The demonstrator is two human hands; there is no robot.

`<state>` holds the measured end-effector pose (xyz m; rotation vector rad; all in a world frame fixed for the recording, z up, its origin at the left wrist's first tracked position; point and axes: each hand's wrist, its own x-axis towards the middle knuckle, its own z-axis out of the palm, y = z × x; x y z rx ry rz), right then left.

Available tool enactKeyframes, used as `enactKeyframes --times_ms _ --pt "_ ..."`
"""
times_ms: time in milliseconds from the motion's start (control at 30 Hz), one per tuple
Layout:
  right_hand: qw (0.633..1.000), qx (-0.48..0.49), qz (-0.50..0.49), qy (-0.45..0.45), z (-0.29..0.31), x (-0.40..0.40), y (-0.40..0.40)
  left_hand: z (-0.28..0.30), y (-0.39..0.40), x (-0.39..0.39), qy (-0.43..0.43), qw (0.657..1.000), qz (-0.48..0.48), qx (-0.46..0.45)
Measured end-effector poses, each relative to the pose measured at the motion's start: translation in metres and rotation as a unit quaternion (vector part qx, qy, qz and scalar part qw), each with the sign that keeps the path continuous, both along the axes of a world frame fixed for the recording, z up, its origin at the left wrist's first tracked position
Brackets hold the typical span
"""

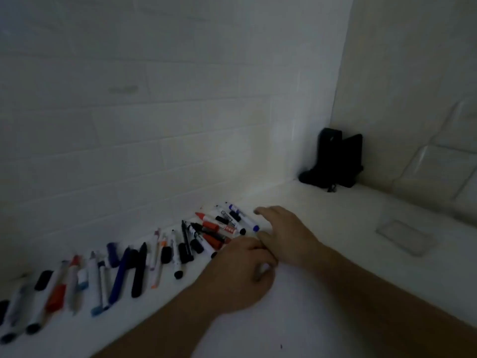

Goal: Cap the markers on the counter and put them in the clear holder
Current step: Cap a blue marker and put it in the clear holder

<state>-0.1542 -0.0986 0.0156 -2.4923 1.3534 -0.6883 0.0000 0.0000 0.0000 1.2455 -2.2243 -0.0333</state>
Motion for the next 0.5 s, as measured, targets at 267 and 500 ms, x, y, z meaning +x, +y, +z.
enactKeyframes --times_ms 267,500 --pt "0.997 -0.033 0.039 0.063 -0.01 0.017 -0.028 -0.002 -0.007 0.002 0.038 0.999 0.033 0.003" --pt "0.995 -0.03 -0.097 0.015 -0.008 -0.043 0.016 0.007 -0.001 0.001 0.016 0.997 0.064 0.045"
